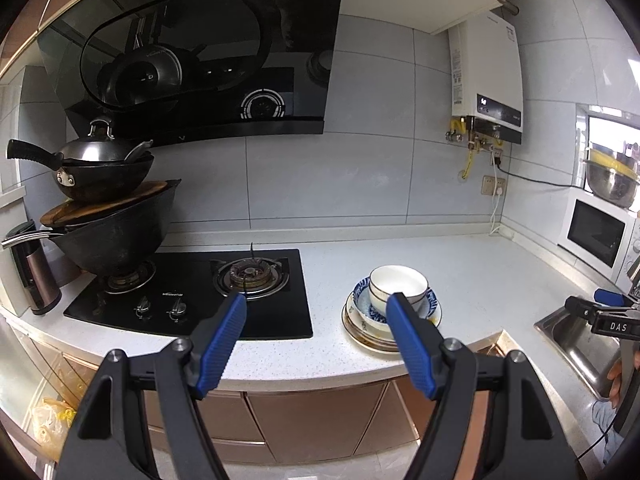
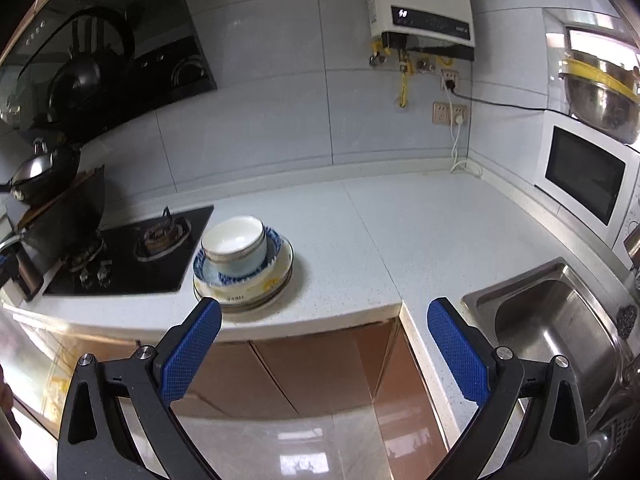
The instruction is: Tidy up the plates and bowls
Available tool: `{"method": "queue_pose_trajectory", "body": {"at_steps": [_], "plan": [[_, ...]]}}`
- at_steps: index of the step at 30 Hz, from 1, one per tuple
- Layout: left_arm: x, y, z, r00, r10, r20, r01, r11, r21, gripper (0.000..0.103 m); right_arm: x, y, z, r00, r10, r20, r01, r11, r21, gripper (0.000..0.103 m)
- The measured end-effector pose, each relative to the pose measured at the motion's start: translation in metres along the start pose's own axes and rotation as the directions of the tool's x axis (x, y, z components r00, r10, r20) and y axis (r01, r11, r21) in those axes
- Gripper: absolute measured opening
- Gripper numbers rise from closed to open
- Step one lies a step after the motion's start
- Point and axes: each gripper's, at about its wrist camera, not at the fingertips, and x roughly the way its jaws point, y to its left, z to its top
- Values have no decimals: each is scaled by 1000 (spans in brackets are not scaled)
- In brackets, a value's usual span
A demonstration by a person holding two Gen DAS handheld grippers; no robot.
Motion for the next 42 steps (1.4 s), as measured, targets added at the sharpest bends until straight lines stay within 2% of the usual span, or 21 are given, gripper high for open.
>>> {"method": "queue_pose_trajectory", "body": {"at_steps": [2,5,11,17,22,28,42], "plan": [[-3,-4,-2,1000,17,-11,-17,1000,9,72,6,1,-5,999,0,-53,-4,997,-73,102],[-7,-8,-6,998,49,-29,-48,999,20,72,8,2,-11,996,0,-86,-13,988,-151,102],[-19,-13,-6,995,100,-20,-100,995,6,72,-6,5,0,1000,18,-17,-21,974,-227,102],[-34,-23,-3,992,125,-1,-125,992,7,72,-9,10,14,996,82,27,-73,967,-244,102],[-41,-27,0,992,125,12,-125,992,-10,72,-13,12,17,987,154,51,-140,967,-211,102],[-46,-34,2,993,119,22,-119,993,-3,72,-16,13,19,982,172,81,-154,970,-187,102],[-43,-36,3,997,77,23,-77,997,17,72,-14,11,17,983,166,76,-152,975,-165,102]]}}
